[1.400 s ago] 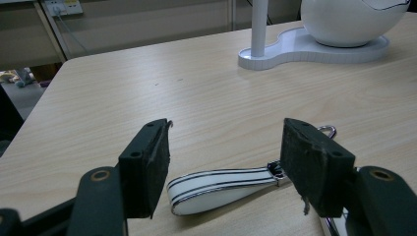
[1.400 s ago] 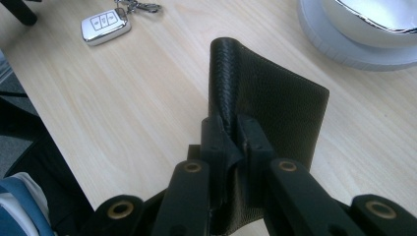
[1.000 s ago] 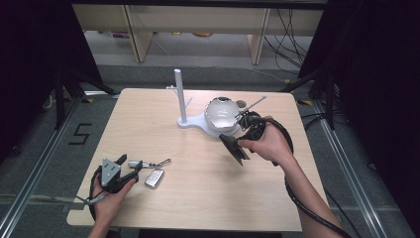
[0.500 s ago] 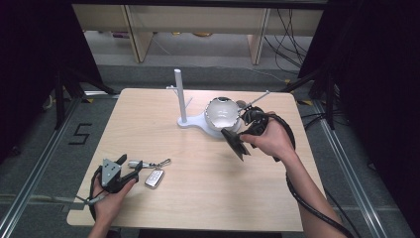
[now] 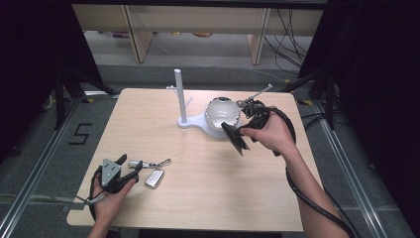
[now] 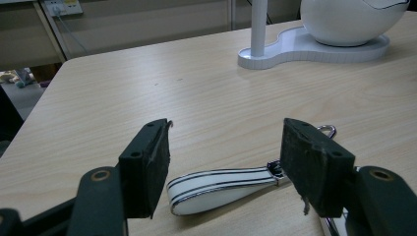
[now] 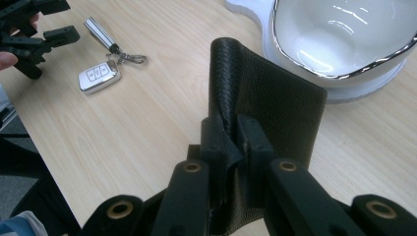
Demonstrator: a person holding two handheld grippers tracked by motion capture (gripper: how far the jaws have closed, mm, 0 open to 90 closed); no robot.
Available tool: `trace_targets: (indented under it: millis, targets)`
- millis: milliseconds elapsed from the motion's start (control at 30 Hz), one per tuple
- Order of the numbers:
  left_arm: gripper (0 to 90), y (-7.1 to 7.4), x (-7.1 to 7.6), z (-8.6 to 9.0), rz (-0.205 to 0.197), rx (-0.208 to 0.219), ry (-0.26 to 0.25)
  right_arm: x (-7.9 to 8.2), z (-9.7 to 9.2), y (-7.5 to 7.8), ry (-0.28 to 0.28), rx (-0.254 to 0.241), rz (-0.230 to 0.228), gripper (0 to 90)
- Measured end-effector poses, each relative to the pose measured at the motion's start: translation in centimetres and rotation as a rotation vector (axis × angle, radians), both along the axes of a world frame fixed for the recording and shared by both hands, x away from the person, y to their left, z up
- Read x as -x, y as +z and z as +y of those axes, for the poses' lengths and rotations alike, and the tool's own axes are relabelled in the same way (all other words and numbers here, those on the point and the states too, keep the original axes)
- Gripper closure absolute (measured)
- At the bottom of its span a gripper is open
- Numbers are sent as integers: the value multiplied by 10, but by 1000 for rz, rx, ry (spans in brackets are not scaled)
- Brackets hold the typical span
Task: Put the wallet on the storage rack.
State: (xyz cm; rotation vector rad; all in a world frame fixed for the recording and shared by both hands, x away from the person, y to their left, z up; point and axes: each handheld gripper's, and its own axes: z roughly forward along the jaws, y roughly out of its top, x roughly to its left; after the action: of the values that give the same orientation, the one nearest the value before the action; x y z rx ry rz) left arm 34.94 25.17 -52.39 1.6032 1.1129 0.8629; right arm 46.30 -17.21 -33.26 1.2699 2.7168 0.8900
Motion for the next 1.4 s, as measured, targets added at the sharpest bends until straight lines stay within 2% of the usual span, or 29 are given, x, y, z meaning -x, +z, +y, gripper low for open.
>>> trace_targets:
  millis: [100, 200, 233, 400, 467, 600, 633, 667, 833, 867, 900, 967, 1133, 1167, 1400]
  targets:
    - [352, 0, 0, 0, -1, 2, -1, -3, 0, 1, 10, -6, -20, 836]
    - [353, 0, 0, 0, -1, 2, -3, -4, 1, 4, -15, -10, 5, 836]
    - [352, 0, 0, 0, -3, 1, -2, -6, -1, 4, 1, -8, -22, 836]
    - [352, 0, 0, 0, 0, 1, -2, -10, 0, 9, -4, -14, -29, 836]
    - [352, 0, 0, 0, -2, 2, -2, -10, 0, 10, -15, -15, -17, 836]
    - [352, 0, 0, 0, -3, 3, -4, -13, 0, 11, -1, -17, -38, 836]
    - [352, 0, 0, 0, -1, 1, -2, -13, 1, 12, -14, -18, -24, 836]
    - [352, 0, 0, 0, -3, 3, -3, -14, 0, 12, -4, -19, -42, 835]
    - [352, 0, 0, 0, -3, 3, -3, -16, 1, 14, -5, -21, -44, 836]
    - [352, 0, 0, 0, -3, 2, -4, -16, 2, 16, -26, -19, -22, 835]
    - [352, 0, 0, 0, -3, 2, -4, -18, 1, 16, -6, -28, -44, 835]
    - [352, 0, 0, 0, -4, 2, -4, -20, 1, 17, 0, -29, -55, 835]
    - [352, 0, 0, 0, -3, 3, -4, -22, 3, 21, -26, -30, -37, 835]
    - [352, 0, 0, 0, -4, 2, -4, -23, 2, 21, -18, -31, -53, 836]
    - [352, 0, 0, 0, -4, 2, -4, -28, 3, 25, -14, -31, -67, 836]
